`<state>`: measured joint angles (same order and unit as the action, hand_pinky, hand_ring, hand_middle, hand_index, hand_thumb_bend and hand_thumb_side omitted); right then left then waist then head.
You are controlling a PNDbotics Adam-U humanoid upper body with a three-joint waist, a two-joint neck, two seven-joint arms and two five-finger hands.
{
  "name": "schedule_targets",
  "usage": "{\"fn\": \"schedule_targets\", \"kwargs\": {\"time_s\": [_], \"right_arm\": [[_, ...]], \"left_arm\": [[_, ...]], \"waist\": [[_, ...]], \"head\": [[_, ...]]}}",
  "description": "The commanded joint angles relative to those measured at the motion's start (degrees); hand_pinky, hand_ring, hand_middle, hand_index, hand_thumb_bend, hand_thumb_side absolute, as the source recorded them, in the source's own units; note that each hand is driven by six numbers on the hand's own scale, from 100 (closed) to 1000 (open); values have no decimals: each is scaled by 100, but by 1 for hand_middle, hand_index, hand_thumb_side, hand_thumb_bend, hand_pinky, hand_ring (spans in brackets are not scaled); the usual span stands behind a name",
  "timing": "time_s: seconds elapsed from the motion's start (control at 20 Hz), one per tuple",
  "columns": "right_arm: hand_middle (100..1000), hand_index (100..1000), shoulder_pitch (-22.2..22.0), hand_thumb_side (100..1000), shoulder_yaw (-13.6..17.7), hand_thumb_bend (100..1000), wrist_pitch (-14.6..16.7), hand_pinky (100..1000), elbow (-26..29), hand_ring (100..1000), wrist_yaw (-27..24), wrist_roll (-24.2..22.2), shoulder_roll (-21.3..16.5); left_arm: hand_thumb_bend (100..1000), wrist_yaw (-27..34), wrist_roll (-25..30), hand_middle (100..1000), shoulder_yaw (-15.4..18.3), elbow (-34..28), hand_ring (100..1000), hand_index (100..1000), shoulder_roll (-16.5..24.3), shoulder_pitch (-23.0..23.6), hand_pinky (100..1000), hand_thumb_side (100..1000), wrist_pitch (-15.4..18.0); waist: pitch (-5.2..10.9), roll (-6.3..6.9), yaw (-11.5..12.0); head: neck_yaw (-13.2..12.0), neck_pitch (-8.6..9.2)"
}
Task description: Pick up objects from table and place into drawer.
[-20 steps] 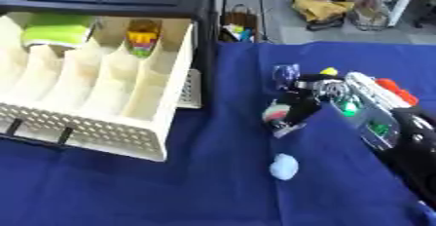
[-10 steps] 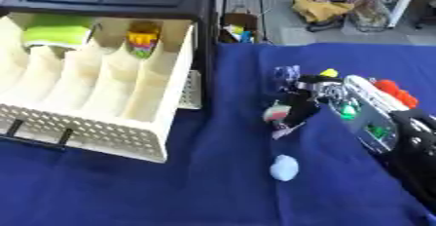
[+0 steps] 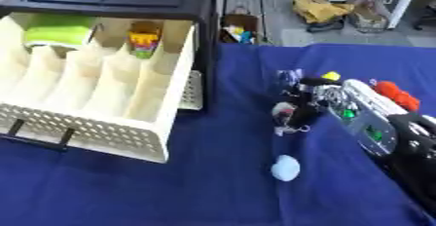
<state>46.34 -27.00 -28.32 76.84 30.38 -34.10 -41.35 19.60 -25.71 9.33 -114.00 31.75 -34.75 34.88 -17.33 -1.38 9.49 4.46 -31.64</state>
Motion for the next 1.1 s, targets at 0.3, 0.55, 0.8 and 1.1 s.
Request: {"fn": "schedule_targets", "kwargs": {"time_s": [0.3, 0.55, 0.8, 1.1], "right_arm": [[388, 529, 42, 285, 97, 131, -201, 578, 729, 607, -243, 177, -407], [377, 508, 67, 289, 94, 100, -258, 573, 1007, 601, -260, 239, -538], [372, 498, 131, 300, 137, 100, -269, 573, 1501, 599, -194, 213, -794], [363, 479, 310, 336, 333, 100, -307, 574, 2193, 597, -211, 105, -1086]], "left_arm": [[179, 18, 14, 569, 41, -59, 487, 761, 173, -43, 392, 986, 6], [180, 25, 24, 569, 42, -59, 487, 761, 186, -46, 392, 985, 7], [181, 35, 35, 569, 40, -59, 487, 761, 208, -44, 393, 985, 5], [182, 40, 45, 569, 34, -59, 488, 761, 246, -34, 394, 986, -4]], "waist": [[166, 18, -21], [184, 11, -23], [210, -2, -41], [261, -36, -85]], "head": [[-16, 50], [-24, 45], [-33, 31], [-47, -16]]}}
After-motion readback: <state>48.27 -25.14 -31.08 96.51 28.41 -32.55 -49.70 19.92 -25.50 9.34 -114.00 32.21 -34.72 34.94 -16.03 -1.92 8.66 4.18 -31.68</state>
